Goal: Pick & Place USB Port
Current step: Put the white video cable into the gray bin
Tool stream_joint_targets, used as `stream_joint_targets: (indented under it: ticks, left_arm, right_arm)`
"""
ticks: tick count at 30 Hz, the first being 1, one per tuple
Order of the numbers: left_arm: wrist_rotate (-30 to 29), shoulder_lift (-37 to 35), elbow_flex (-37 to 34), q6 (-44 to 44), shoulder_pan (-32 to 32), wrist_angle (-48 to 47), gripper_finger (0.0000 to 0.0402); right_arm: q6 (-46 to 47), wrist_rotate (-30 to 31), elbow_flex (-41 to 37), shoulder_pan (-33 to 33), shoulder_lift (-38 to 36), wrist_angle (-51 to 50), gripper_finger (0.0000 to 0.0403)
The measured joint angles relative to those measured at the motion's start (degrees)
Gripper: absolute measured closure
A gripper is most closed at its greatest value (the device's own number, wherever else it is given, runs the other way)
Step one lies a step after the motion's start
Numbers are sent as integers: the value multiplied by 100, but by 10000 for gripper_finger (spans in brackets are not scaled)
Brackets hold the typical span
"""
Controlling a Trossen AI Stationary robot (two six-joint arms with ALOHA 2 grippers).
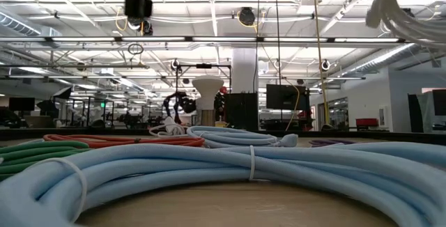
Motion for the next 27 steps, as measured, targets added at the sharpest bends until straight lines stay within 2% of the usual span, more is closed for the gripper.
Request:
stream_joint_targets:
  ticks: [4,6,9,11,17,27]
  left_arm:
    - [281,800,-1231,-1538,42,3211,309]
    - [303,1449,-1491,-2028,-54,4585,309]
    - [263,2296,-1452,-2236,-282,5765,309]
    - [248,2708,-1272,-2295,-384,6048,309]
    - [234,3380,-499,-2270,-501,5974,309]
    - [148,3524,101,-1960,-518,5656,309]
  right_arm:
    - [-476,-287,146,296,403,76,372]
    - [-521,-406,144,406,621,65,372]
    - [-534,-552,144,554,809,135,372]
    - [-482,-590,144,681,889,309,372]
    - [-56,-621,293,1165,891,924,372]
    - [170,-659,725,1674,1135,1038,372]
